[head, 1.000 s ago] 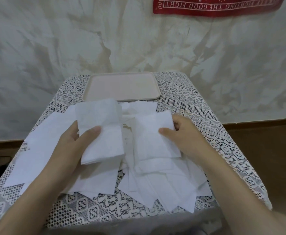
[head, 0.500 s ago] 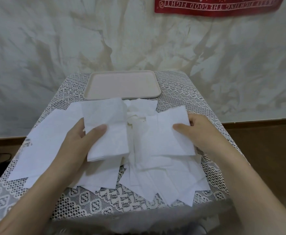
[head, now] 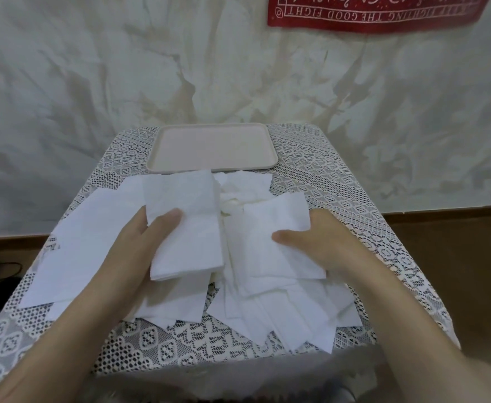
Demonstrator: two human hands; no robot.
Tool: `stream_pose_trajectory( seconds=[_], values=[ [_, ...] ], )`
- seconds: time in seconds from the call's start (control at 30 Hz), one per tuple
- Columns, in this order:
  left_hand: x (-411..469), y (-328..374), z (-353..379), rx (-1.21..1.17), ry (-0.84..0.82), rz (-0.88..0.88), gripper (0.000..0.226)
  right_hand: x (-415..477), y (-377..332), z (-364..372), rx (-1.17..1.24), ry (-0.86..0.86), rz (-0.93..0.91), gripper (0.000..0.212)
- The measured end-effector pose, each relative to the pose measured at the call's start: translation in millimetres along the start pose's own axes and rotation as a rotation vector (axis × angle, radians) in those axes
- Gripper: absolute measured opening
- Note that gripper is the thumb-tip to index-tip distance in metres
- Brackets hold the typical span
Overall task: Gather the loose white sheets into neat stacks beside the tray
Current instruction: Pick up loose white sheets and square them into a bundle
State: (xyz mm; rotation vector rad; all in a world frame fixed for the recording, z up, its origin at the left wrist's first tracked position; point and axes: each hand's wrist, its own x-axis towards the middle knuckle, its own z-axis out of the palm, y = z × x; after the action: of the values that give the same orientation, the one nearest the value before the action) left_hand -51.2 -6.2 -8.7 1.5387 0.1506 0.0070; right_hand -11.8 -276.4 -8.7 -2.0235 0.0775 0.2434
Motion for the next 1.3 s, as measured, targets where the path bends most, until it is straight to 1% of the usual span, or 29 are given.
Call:
stream_pose_trajectory(
  seconds=[0.07,0.13,0.2,0.27,0.33,0.37,0.4,0.47,0.53,0.57,0.6,0.63,0.7,0.77,0.83,0.87,1.0,1.1,1.3],
  values=[
    [0,0,0,-0.008,0.010,-0.002,0.033,-1,-3,-1,0.030,0.036,-0.045,0.010],
    [0,1,0,-0.009,0.021,0.003,0.031,-2,-5,-4,0.073,0.068,-0.079,0.005],
    [1,0,0,-0.002,0.025,0.010,0.030,-4,-7,-7,0.063,0.017,-0.067,0.005],
    [2,-2,1,0.026,0.034,0.026,0.030,-4,-7,-5,-0.011,-0.055,-0.032,0.006],
    [1,-2,2,0.059,0.050,0.047,0.037,-3,-7,-3,-0.013,-0.024,-0.032,0.003],
    [1,-2,2,0.068,0.053,0.056,0.039,-3,-8,-3,0.037,0.021,-0.059,0.002],
    [0,-2,2,0.082,0.056,0.065,0.035,-5,-10,-4,0.119,0.068,-0.087,0.002],
    [0,-2,3,0.096,0.062,0.078,0.023,-9,-17,-6,0.343,0.129,-0.140,0.006],
    [-1,0,4,0.089,0.062,0.078,0.020,-16,-26,-6,0.597,0.080,-0.180,0.013],
    [-2,1,6,0.088,0.054,0.081,0.021,-19,-30,-3,0.682,0.036,-0.189,0.015],
    [-3,3,8,0.086,0.043,0.084,0.023,-21,-34,1,0.700,0.005,-0.192,0.015],
    [-4,4,10,0.078,0.036,0.085,0.026,-23,-35,7,0.659,-0.002,-0.199,0.013],
    [-5,3,13,0.054,0.035,0.077,0.030,-24,-38,22,0.491,0.030,-0.238,0.007],
    [-4,3,14,0.040,0.048,0.065,0.042,-23,-40,34,0.348,0.069,-0.290,0.007],
    [-3,1,14,0.038,0.058,0.066,0.057,-21,-41,43,0.292,0.100,-0.320,0.004],
    [-2,0,13,0.027,0.059,0.077,0.060,-20,-42,45,0.285,0.112,-0.324,0.003],
    [-1,-2,13,0.054,0.028,0.107,0.062,-20,-44,60,0.307,0.114,-0.313,0.005],
    [-1,-3,12,0.036,0.001,0.110,0.051,-20,-44,68,0.320,0.120,-0.297,0.007],
    [0,-5,10,-0.038,-0.040,0.087,0.043,-19,-40,68,0.360,0.163,-0.289,0.012]
  ],
)
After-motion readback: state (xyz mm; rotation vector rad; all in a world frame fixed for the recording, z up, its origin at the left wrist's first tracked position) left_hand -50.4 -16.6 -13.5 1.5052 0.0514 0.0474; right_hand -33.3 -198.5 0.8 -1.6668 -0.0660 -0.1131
